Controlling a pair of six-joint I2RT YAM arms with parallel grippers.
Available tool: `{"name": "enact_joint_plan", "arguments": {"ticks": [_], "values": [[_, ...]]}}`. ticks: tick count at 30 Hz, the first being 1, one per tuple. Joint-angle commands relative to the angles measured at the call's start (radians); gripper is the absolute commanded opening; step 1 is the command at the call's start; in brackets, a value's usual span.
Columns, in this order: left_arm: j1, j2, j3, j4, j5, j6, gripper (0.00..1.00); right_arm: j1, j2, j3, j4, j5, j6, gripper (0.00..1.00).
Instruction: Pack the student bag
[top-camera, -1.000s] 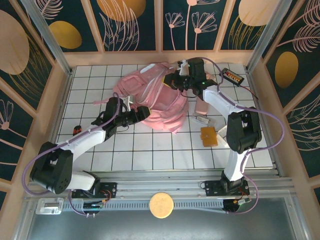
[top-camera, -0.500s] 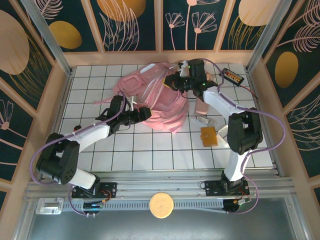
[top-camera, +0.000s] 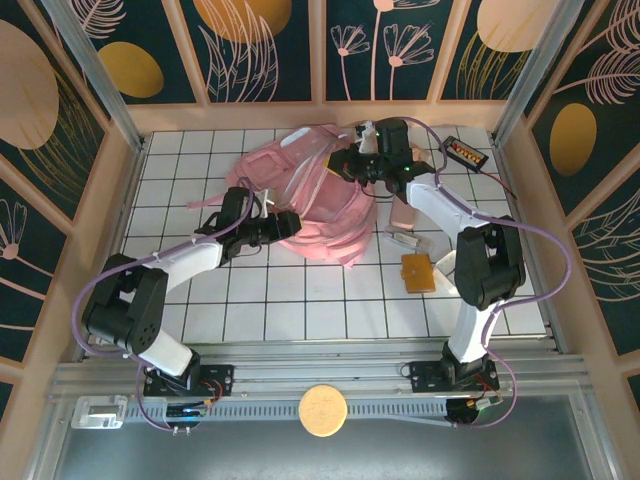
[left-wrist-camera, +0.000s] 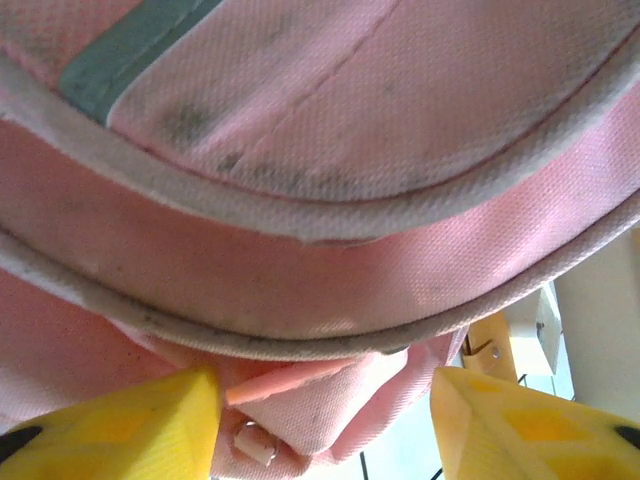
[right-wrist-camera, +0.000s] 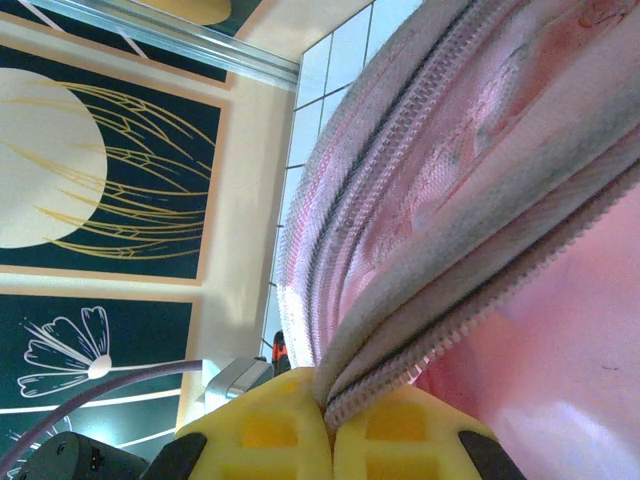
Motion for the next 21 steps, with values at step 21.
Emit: {"name": "enact_joint_plan", "arguments": {"ticks": [21], "values": [[0.021,0.102,0.039,0.075,0.068,0.044,0.43,0.032,-0.019,0.057,0.02,-0.006,0.002,0.0]]}}
